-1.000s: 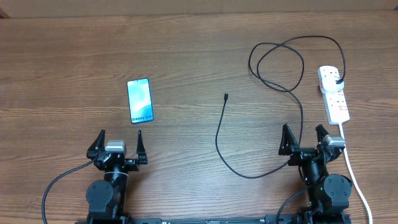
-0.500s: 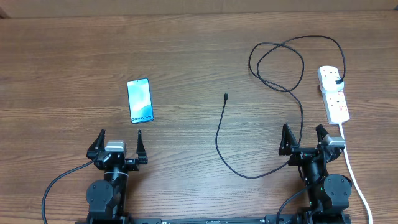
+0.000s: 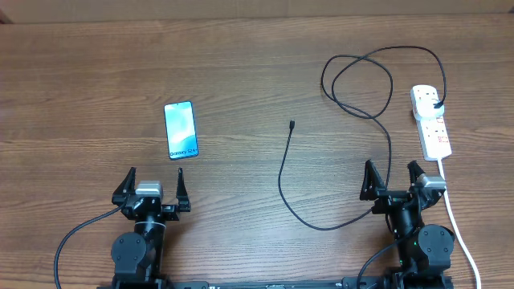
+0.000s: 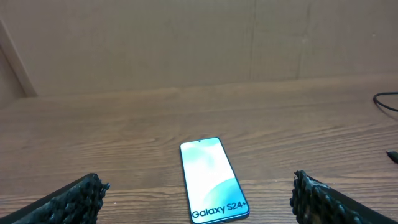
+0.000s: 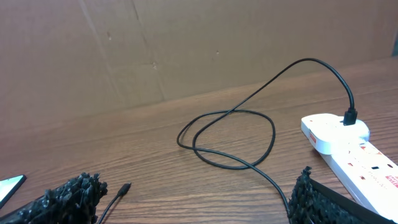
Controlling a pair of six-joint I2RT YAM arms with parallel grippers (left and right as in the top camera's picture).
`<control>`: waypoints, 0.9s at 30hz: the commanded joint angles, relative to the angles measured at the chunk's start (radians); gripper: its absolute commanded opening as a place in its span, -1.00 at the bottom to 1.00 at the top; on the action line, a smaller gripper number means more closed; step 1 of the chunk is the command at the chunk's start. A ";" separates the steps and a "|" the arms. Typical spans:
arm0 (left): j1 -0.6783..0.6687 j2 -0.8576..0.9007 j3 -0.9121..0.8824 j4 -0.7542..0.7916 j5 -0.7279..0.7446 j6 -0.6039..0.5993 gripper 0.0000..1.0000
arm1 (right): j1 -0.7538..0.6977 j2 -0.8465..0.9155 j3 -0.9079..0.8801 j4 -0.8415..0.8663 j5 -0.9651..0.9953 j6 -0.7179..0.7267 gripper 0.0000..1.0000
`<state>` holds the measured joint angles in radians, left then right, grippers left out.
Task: Plug charger to phone and switch on socket
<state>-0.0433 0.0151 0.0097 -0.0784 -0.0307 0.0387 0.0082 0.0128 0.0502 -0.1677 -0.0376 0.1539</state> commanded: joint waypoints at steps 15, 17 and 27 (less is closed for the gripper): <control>0.005 -0.010 -0.005 0.031 0.125 0.003 0.99 | 0.006 -0.010 -0.005 0.006 -0.001 0.002 1.00; 0.005 -0.010 -0.005 0.026 0.137 0.002 0.99 | 0.006 -0.010 -0.005 0.006 -0.001 0.002 1.00; 0.005 -0.010 -0.005 0.039 0.184 0.002 0.99 | 0.006 -0.010 -0.005 0.006 -0.001 0.002 1.00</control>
<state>-0.0433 0.0151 0.0090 -0.0517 0.1326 0.0517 0.0082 0.0128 0.0502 -0.1684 -0.0380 0.1535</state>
